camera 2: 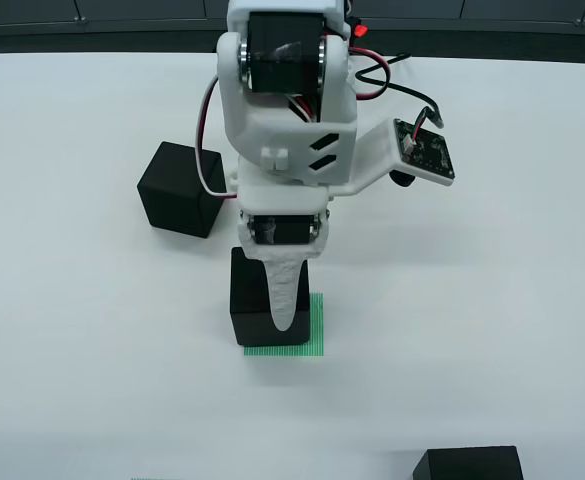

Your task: Stack 3 Blocks on the chosen place.

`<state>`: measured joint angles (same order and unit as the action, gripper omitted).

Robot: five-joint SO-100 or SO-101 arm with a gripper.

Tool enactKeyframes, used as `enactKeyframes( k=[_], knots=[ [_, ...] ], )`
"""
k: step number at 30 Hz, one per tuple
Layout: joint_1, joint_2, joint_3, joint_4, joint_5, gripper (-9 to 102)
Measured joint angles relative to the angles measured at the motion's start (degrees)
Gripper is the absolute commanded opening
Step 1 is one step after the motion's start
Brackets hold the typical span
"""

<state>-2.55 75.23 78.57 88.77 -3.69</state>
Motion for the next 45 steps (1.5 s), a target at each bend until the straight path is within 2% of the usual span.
enactKeyframes(
  k=[15, 23, 35, 45],
  knots=[
    [0.0, -1.58, 0.0, -1.05, 0.0, 25],
    [0.0, -1.58, 0.0, -1.85, 0.0, 32],
    [0.0, -1.58, 0.0, -2.11, 0.0, 33],
    [0.0, 6.77, 3.96, -1.76, 0.0, 33]
  ],
)
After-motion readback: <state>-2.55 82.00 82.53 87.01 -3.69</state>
